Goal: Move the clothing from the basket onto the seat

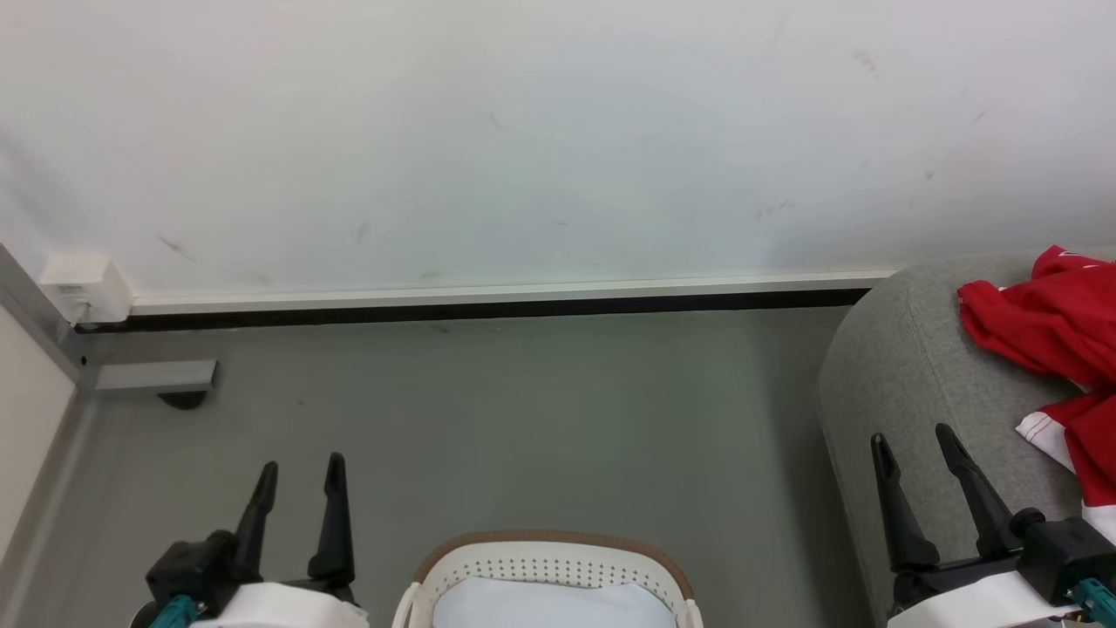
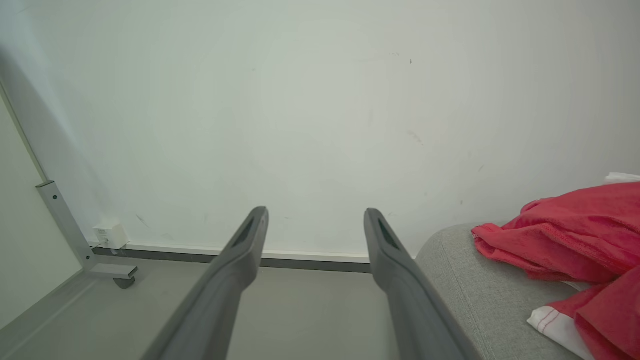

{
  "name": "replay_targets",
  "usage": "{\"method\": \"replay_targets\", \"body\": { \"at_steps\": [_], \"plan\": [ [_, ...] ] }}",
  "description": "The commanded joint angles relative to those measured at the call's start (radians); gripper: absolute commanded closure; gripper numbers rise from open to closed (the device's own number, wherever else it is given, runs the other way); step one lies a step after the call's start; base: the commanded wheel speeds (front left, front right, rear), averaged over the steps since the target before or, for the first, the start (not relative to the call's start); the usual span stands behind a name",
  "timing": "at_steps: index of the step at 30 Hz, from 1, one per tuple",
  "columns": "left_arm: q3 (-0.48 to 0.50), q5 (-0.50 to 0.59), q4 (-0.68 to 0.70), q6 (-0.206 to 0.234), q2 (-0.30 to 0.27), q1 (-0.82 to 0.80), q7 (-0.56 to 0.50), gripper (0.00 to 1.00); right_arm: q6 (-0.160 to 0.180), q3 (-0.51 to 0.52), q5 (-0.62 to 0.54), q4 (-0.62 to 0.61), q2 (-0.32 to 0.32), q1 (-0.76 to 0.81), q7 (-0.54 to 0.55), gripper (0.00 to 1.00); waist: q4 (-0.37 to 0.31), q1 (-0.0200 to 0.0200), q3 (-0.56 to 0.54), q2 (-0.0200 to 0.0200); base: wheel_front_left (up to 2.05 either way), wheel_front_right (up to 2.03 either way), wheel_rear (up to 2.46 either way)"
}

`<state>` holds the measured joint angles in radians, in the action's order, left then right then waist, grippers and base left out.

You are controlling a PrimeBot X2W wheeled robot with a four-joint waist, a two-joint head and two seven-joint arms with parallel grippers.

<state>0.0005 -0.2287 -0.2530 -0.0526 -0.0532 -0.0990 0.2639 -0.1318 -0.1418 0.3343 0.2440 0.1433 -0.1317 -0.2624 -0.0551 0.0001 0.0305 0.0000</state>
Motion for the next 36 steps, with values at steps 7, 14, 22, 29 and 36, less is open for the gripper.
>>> {"method": "replay_targets", "body": {
  "at_steps": [7,14,22,29,36],
  "plan": [
    [0.011,0.0,-0.006,-0.016,0.003,0.0,0.0,1.0,0.0,-0.004,0.0,0.0,-0.003,0.0,0.0,1.0,-0.002,0.0,-0.001,0.0,0.0,0.0,0.0],
    [0.024,-0.071,-0.043,-0.021,0.008,-0.001,-0.03,1.0,0.0,0.002,0.072,0.02,-0.016,0.015,0.02,1.0,-0.001,0.0,-0.002,0.0,0.0,0.0,0.0],
    [0.03,-0.219,-0.033,-0.028,0.007,0.0,-0.067,1.0,0.0,0.028,0.209,0.018,-0.021,0.014,0.057,1.0,0.003,0.0,-0.004,0.0,0.0,0.0,0.0],
    [0.036,-0.337,-0.026,-0.033,0.007,0.001,-0.095,1.0,0.0,0.048,0.319,0.017,-0.026,0.014,0.087,1.0,0.006,0.0,-0.005,0.0,0.0,0.0,0.0],
    [0.044,-0.445,-0.022,-0.038,0.006,-0.001,-0.124,1.0,0.0,0.067,0.421,0.015,-0.031,0.013,0.115,1.0,0.009,0.0,-0.007,0.0,0.0,0.0,0.0]
  ]
}}
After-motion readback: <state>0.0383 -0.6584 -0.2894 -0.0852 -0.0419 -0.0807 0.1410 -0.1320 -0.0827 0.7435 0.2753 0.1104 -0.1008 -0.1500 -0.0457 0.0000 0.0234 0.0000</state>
